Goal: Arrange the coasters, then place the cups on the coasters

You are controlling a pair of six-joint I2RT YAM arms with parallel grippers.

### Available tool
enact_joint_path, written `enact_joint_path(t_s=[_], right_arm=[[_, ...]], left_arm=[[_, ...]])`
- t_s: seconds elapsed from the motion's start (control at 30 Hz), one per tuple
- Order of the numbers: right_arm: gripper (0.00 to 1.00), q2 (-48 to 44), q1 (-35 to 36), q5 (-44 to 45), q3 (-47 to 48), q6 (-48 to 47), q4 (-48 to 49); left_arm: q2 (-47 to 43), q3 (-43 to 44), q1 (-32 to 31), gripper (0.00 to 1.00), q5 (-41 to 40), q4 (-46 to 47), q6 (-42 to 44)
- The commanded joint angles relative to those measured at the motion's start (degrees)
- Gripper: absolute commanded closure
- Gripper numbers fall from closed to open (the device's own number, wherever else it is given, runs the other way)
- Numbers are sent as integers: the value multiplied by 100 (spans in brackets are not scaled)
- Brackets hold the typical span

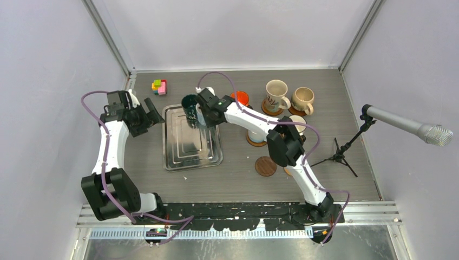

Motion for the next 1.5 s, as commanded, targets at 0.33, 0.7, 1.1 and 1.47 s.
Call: enact_joint_path(t_s=[0.33, 0.7, 1.1, 1.47], right_arm=[[100, -2736, -346, -1934, -2872, -1423, 2799], [100, -5117, -1351, -2986, -4341, -2363, 1769], [100, -8148, -2211, -2141, -5600, -3361, -655], [100, -8625, -3418, -2427, -6354, -3751, -1089]], left_arm=[[175, 258, 51, 3, 450, 257, 233], [492, 715, 42, 0, 906, -62, 862], [702, 1053, -692, 0, 741, -96, 1269], [1128, 1583, -1274, 0, 544, -132, 1110]])
